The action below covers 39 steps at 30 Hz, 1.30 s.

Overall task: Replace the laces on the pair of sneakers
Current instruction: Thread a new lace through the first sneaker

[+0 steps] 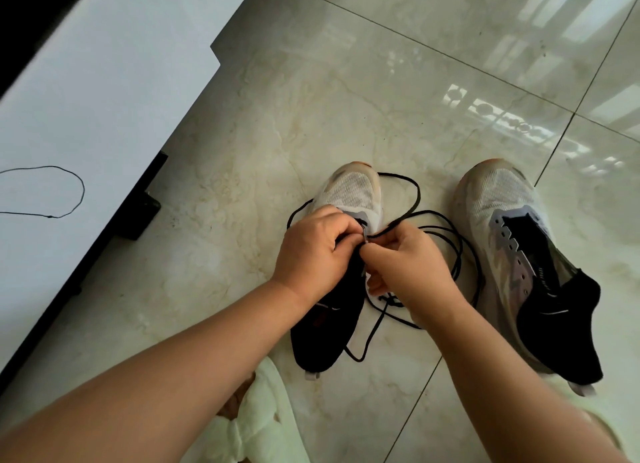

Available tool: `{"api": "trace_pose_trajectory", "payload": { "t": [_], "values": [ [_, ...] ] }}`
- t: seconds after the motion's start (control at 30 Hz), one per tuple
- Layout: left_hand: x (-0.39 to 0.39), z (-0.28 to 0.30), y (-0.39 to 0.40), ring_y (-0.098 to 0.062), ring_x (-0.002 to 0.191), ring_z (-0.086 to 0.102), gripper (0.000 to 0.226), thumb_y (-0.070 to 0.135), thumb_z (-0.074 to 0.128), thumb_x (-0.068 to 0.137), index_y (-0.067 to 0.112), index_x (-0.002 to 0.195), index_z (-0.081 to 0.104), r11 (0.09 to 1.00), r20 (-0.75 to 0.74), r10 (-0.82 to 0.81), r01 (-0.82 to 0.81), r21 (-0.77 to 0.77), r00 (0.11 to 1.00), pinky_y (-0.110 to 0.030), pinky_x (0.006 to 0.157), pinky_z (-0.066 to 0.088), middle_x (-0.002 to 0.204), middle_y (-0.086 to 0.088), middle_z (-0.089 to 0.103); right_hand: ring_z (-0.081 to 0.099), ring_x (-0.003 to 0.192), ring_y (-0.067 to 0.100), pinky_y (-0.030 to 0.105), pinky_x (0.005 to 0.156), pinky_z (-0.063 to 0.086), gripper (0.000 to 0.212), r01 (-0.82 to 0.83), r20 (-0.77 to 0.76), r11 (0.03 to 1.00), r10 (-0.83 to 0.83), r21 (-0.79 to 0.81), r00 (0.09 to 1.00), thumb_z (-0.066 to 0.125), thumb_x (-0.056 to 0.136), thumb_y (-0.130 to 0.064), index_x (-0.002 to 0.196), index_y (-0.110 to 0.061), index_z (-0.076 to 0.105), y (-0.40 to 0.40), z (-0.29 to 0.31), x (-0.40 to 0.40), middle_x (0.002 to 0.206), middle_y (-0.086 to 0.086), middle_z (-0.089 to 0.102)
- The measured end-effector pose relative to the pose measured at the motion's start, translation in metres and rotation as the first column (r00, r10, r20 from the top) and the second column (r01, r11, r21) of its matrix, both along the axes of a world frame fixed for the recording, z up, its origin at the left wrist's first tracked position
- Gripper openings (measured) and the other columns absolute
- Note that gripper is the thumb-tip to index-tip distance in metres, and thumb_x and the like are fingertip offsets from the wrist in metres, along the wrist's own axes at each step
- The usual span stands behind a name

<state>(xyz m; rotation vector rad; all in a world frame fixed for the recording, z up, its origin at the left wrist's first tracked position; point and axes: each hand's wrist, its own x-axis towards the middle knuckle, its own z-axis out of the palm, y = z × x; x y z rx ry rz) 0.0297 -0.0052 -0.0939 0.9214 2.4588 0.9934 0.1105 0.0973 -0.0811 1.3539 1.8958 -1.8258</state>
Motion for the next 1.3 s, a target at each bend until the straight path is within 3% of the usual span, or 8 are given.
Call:
{"api": "trace_pose_trajectory", "payload": {
  "t": [0.17,0.37,0.57,0.8,0.97,1.1,1.2,1.3],
  "values": [
    [-0.015,0.001,-0.018,-0.014,0.069,0.052,0.005,0.007,0.069,0.077,0.011,0.075,0.066,0.993,-0.086,0.105,-0.110,-0.054,0.991,-0.023,0.065,0.043,0.077,0.008,0.054,0.054,0.055,0.017,0.024,0.044,0.044,0.006,-0.033,0.007,0.984,0.033,0.175,0.999,0.059,0.074,-0.015,0.078,-0.017,0.054,-0.001,-0.003,0.003,0.068,0.004,0.061],
    [-0.039,-0.006,-0.048,-0.015,0.071,0.053,0.011,0.019,0.061,0.084,0.021,0.074,0.058,0.887,-0.029,0.273,-0.263,-0.380,0.961,-0.033,0.073,0.046,0.080,0.008,0.055,0.043,0.044,0.001,0.013,0.039,0.036,0.023,-0.002,-0.103,0.999,0.005,0.036,0.995,0.060,0.076,-0.007,0.088,-0.026,0.056,-0.005,-0.002,0.000,0.062,-0.005,0.049],
    [-0.029,0.002,-0.032,-0.013,0.078,0.060,0.005,0.015,0.060,0.087,0.017,0.082,0.060,0.965,0.174,0.193,-0.156,-0.209,0.966,-0.025,0.070,0.049,0.081,0.008,0.062,0.056,0.065,0.006,0.019,0.055,0.044,0.018,0.227,-0.059,0.968,-0.234,-0.111,0.970,0.062,0.086,-0.034,0.089,-0.016,0.060,0.020,-0.012,-0.039,0.078,-0.005,0.061],
    [-0.025,0.004,-0.033,-0.029,0.088,0.064,0.003,0.018,0.057,0.090,0.017,0.088,0.059,0.977,0.272,0.190,-0.153,-0.152,0.943,-0.044,0.080,0.052,0.096,-0.007,0.070,0.055,0.069,0.009,0.021,0.066,0.048,0.024,0.151,-0.190,0.989,-0.146,0.010,0.971,0.057,0.084,-0.004,0.080,-0.024,0.068,0.039,-0.020,-0.071,0.076,-0.006,0.062],
    [-0.026,0.004,-0.041,-0.008,0.079,0.058,0.005,0.016,0.058,0.088,0.016,0.083,0.060,0.961,0.148,0.264,-0.247,-0.127,0.953,-0.010,0.067,0.043,0.086,0.005,0.065,0.059,0.072,0.002,0.010,0.065,0.045,0.034,0.007,-0.384,0.993,-0.051,-0.116,0.922,0.053,0.082,0.007,0.070,-0.020,0.070,0.045,-0.003,-0.054,0.073,-0.010,0.069],
    [-0.029,0.009,-0.039,-0.007,0.080,0.063,0.019,0.005,0.052,0.087,0.014,0.070,0.056,0.815,0.531,0.473,-0.578,0.040,0.703,-0.019,0.071,0.044,0.089,-0.002,0.071,0.056,0.071,0.012,0.012,0.071,0.046,0.031,-0.136,-0.421,0.985,0.080,-0.105,0.904,0.049,0.079,0.013,0.072,-0.012,0.066,0.036,0.004,-0.019,0.066,0.000,0.063],
    [-0.023,0.020,-0.025,-0.019,0.093,0.067,0.030,0.005,0.040,0.089,0.014,0.067,0.058,0.672,0.946,0.111,-0.725,0.154,0.304,-0.025,0.080,0.050,0.093,-0.010,0.072,0.050,0.061,0.014,0.015,0.058,0.042,0.025,-0.148,-0.309,0.989,0.134,-0.023,0.942,0.048,0.080,0.007,0.072,-0.013,0.063,0.023,0.003,-0.003,0.058,-0.002,0.055],
    [-0.016,0.021,-0.019,-0.017,0.073,0.067,0.038,0.014,0.036,0.095,0.013,0.069,0.064,0.708,0.971,0.033,-0.691,0.145,0.238,-0.027,0.076,0.053,0.069,-0.003,0.067,0.043,0.055,0.003,0.018,0.054,0.038,0.010,-0.185,-0.152,0.963,0.216,0.195,0.964,0.067,0.076,-0.024,0.078,-0.023,0.058,0.010,0.004,0.002,0.059,-0.015,0.049]
  ]
}}
